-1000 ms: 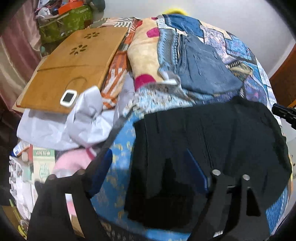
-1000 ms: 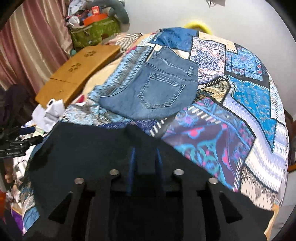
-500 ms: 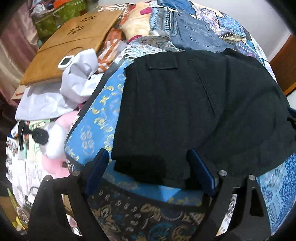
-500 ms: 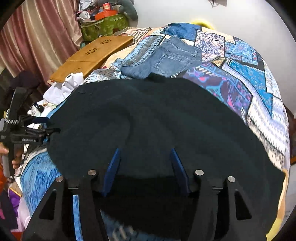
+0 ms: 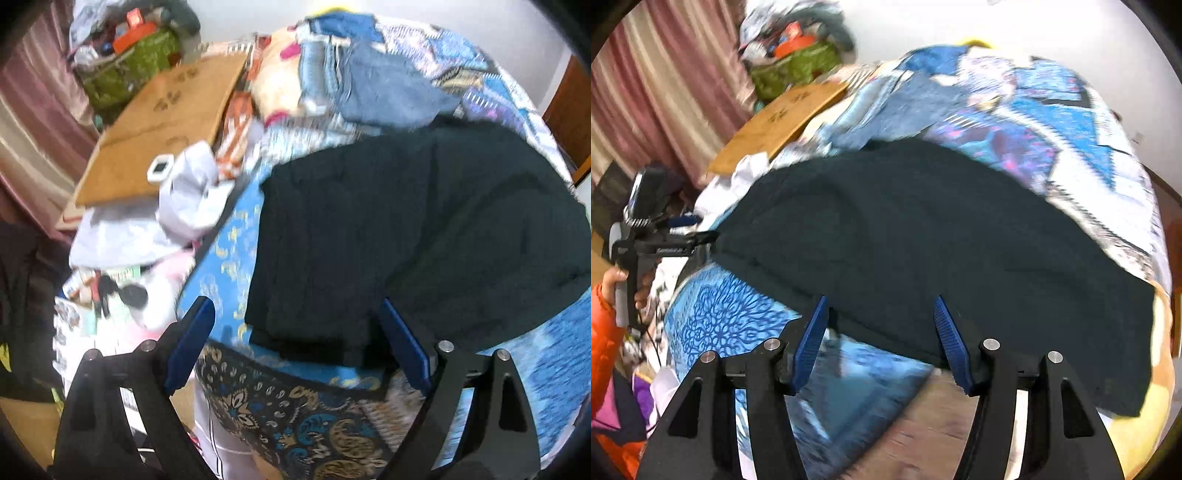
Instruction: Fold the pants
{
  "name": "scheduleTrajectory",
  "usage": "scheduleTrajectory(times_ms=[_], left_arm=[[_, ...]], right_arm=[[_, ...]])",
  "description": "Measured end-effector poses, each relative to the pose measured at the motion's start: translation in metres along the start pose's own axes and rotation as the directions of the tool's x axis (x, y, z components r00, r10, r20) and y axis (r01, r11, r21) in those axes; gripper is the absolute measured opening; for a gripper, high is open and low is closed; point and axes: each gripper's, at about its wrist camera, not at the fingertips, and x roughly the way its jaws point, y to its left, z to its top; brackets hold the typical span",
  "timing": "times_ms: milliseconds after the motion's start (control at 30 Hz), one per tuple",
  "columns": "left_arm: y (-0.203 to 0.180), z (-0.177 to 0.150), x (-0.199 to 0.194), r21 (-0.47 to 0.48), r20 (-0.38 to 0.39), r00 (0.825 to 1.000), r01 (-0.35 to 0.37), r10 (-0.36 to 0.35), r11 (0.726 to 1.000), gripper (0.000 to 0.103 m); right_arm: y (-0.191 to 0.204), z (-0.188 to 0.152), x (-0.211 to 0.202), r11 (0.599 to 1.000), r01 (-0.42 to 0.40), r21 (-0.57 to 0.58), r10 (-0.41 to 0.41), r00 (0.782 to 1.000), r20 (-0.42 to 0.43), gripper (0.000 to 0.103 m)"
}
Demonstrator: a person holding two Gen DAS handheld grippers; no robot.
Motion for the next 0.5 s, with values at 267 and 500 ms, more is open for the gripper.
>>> scheduleTrajectory(times_ms=[267,500], left_arm=[[-0.056,0.059,-0.026,0.067,0.102,0.993,0.047,-0.053,0.997,0.094],[-0.128,0.107,-0.01,0.162,0.086,0.99,0.097,-0.112,0.982,0.094]], right_arm=[[-0.09,0.001,0.0,0.962,0.103,0.253,-0.118,0.992,0.044,0.06],[-0.101,-0.032,0.013,0.965,0.072,0.253,-0.078,0.997,0.016,0.06]])
